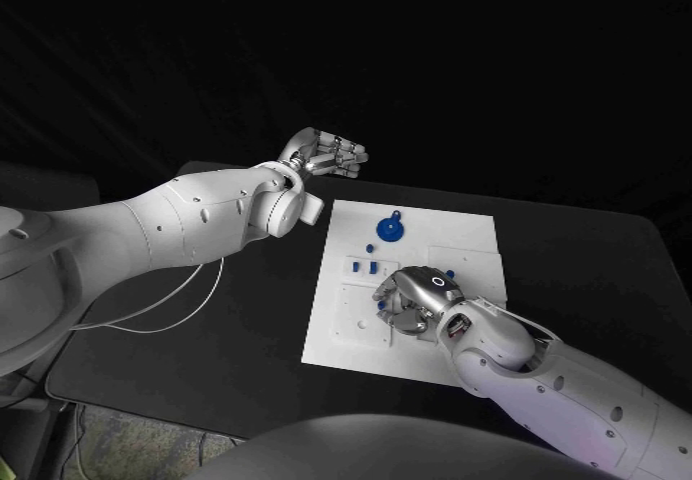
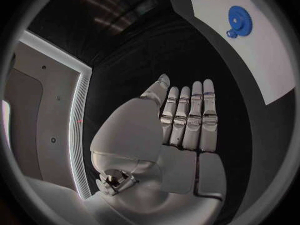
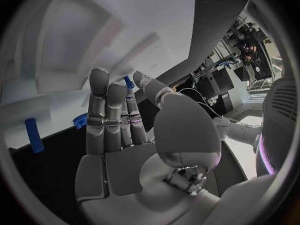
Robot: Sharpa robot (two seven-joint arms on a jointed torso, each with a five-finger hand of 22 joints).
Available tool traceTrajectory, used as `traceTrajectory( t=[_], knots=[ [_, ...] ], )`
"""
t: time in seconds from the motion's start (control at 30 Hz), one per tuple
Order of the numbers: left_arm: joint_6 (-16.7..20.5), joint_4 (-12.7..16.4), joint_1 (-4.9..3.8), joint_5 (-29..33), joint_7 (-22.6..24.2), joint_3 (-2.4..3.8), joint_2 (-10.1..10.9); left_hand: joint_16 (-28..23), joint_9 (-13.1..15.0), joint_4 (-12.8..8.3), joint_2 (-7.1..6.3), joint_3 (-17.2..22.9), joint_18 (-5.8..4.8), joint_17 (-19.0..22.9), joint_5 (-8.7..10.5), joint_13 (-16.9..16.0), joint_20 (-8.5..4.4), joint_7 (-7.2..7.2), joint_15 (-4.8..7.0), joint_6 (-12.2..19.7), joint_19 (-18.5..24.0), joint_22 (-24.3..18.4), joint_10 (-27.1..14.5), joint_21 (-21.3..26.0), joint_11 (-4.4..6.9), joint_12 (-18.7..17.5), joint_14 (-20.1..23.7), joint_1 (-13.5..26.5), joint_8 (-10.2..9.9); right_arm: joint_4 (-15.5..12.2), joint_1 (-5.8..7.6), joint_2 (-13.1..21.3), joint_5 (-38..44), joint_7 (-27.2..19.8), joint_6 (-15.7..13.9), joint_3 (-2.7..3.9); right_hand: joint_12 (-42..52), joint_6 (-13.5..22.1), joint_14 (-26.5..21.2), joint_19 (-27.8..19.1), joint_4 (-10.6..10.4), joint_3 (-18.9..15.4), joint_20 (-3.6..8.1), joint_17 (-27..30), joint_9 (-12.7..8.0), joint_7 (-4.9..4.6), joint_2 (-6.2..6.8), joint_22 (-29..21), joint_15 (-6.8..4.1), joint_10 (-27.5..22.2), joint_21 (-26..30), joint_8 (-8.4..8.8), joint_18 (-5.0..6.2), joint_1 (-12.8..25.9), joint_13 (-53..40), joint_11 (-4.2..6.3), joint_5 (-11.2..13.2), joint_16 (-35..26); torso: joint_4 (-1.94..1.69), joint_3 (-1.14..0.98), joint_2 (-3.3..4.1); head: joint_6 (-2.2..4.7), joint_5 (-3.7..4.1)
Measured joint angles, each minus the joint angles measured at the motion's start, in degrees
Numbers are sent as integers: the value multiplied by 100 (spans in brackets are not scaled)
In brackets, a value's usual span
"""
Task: Assemble the parts on the task board
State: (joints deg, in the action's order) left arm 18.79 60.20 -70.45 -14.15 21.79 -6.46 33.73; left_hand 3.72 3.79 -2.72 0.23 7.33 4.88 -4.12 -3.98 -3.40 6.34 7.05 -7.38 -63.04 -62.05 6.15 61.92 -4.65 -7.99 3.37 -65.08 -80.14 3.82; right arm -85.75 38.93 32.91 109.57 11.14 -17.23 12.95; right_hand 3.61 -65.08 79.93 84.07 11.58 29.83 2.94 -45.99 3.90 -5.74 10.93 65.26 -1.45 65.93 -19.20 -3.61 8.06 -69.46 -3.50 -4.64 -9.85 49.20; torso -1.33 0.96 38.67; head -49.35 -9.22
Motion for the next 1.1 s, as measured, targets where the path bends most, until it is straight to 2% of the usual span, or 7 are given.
traceTrajectory(
  t=[0.07, 0.2, 0.5, 0.63, 0.8, 1.0, 1.1],
  knots=[
    [0, -2, 0, 1, -2, 0, 1, 0, 0, 0, 0, 0, 0, 0, 0, 0, 0, 0, 0, 0, 0, 0, 0, 0, 0, 0, 0, 0, 0, -5, -3, 8, -20, 1, -31, -2, -10, 216, -32, -14, -57, -390, -41, 28, -7, 49, 26, -84, 32, -152, 87, 0, 76, -80, 10, -46, -79, 0, 0, 1, 0, 3, 4],
    [0, -25, 0, 3, -6, 0, -2, 0, 0, 0, 0, 0, 0, 0, 0, 0, 0, 0, 0, 0, 0, -7, 0, 0, 0, 0, 0, 0, 0, -37, -9, 40, -50, 46, -134, -7, 50, 562, -8, -13, -178, -865, -82, 93, -16, 88, 54, -222, 56, -350, 106, 0, 124, -295, 9, -90, 137, -1, 3, -2, 1, 8, 10],
    [0, -136, 1, 6, -11, 1, -12, 0, 0, 0, 0, 0, 0, 0, 0, 0, 0, 0, 0, 0, 0, -13, 0, 0, 0, 0, 0, 0, 0, -375, -13, 287, -121, 140, -432, 34, 117, 571, 1, -13, -374, -857, -82, 236, -15, 3, 113, -467, 65, -357, 20, 0, 123, -385, 9, -62, 258, -6, 5, -4, -1, 33, 68],
    [0, -181, 1, 7, -11, 1, -12, 0, 0, 0, 0, 0, 0, 0, 0, 0, 0, 0, 0, 0, 0, -13, 0, -22, 0, 0, 0, 0, 0, -548, -7, 473, -195, 155, -477, 227, 117, 495, 68, -13, -385, -556, -82, 258, -15, -69, 72, -516, 18, -80, -76, 0, 121, -344, 10, -12, 276, -7, 5, -4, -4, 105, 131],
    [-2, -198, 2, 8, -5, 1, 5, 0, 0, -23, 38, 23, 0, 5, 0, 0, 0, 0, 0, 0, 0, -13, 0, -22, 0, 0, 0, -38, 0, -697, 19, 731, -381, 157, -430, 558, 77, 434, 76, -4, -399, -269, -48, 267, -15, -108, 83, -587, 14, 54, -163, 0, 119, -278, 10, 4, 253, -7, 5, -3, -4, 247, 206],
    [-4, -210, 2, 9, 2, 1, 39, 0, 0, -23, 38, 23, 0, 5, 0, 0, 0, 0, 0, 0, 0, -13, 0, -22, 0, 0, 0, -38, 0, -727, 54, 977, -669, 155, -225, 911, 77, 417, 76, -7, -376, -422, -46, 267, -15, -109, 81, -654, 14, 73, -196, 0, 113, -231, 10, 23, 197, -7, -1, -3, -4, 347, 266],
    [-5, -211, 2, 9, 4, 1, 52, 0, 0, -23, 38, 23, 0, 5, 0, 0, 0, 0, 0, 0, 0, -12, 0, -22, 0, 0, 0, -38, 0, -704, 59, 1043, -757, 154, -115, 1002, 77, 442, 76, -7, -381, -675, -46, 267, -14, -83, 80, -699, 13, -5, -196, 0, 112, -233, 10, -7, 197, -7, -5, -3, -3, 365, 286]
  ],
)
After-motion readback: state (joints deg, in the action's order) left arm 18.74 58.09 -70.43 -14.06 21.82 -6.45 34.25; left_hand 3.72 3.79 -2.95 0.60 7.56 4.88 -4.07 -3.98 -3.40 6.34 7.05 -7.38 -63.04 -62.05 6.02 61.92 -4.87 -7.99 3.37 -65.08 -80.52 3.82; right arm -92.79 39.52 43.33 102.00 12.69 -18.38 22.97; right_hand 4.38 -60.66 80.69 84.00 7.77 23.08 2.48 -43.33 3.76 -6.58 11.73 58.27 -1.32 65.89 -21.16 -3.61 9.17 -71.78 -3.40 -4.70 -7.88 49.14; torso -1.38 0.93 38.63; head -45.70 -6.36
